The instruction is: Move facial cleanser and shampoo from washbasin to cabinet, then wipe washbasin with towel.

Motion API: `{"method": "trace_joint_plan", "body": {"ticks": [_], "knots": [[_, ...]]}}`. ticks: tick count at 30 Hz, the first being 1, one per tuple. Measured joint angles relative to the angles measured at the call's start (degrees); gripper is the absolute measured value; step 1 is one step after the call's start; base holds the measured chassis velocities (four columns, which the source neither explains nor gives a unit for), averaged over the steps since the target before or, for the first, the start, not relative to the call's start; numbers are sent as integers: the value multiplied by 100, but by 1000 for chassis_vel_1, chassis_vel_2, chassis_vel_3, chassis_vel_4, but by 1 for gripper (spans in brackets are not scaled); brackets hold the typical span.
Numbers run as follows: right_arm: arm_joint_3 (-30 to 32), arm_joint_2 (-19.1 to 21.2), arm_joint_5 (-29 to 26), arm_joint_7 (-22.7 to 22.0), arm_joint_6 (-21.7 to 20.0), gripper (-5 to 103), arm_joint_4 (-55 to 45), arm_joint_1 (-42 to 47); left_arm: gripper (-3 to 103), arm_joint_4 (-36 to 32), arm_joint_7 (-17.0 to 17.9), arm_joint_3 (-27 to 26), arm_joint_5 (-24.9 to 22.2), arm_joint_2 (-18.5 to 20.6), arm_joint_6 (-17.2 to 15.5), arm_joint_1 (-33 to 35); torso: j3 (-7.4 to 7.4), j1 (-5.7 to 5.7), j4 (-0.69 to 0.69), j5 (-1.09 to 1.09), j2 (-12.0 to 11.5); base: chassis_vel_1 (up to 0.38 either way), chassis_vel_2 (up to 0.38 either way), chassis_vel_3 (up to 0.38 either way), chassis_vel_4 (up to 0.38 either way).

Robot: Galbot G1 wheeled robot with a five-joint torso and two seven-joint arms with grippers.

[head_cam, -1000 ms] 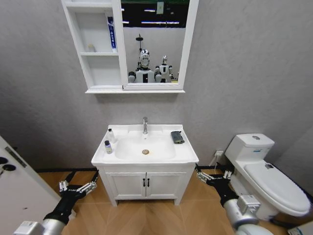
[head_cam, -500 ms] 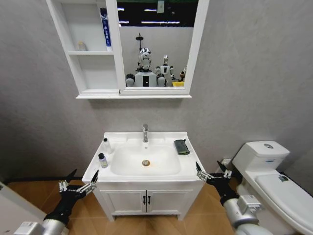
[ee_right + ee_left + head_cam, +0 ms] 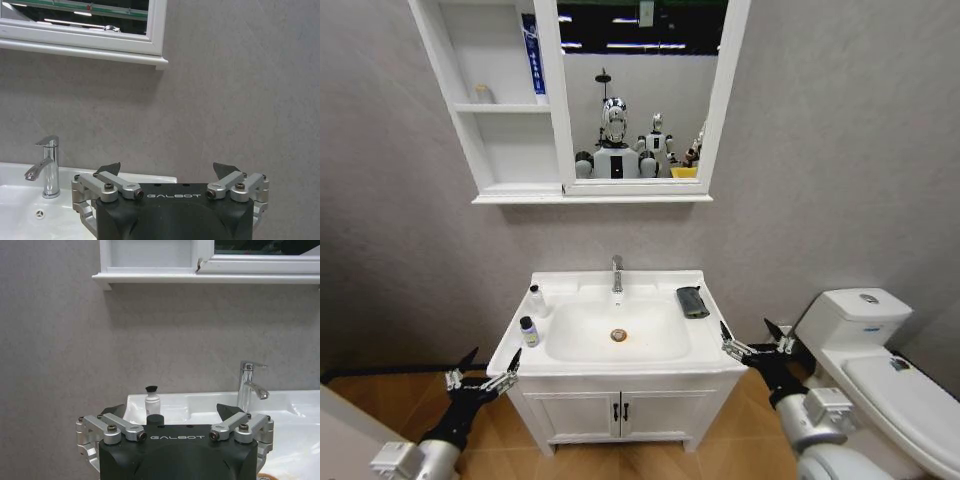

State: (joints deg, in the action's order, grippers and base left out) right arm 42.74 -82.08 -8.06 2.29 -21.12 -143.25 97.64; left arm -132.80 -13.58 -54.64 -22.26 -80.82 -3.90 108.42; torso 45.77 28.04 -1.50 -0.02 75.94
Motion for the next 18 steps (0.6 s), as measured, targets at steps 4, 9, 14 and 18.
{"method": "trace_joint_plan", "body": {"ticks": [4,9,14,18], "knots": [[-52,-15,-3,-26,-144,100,0,-221,100,305,18,66,13,151,-28,-148,1,3,0,1,-1,0,0,0,0],[-74,-26,-4,-19,-156,100,14,-382,100,531,93,156,-7,276,-250,-413,0,2,0,-1,0,0,0,0,0],[-64,-34,-1,20,-120,100,324,-553,100,757,185,347,-16,592,-480,-748,1,2,-1,-1,-1,0,0,0,0],[-72,-52,17,24,-82,100,478,-620,100,779,272,473,-18,723,-563,-884,1,3,0,0,-1,0,0,0,0]]}}
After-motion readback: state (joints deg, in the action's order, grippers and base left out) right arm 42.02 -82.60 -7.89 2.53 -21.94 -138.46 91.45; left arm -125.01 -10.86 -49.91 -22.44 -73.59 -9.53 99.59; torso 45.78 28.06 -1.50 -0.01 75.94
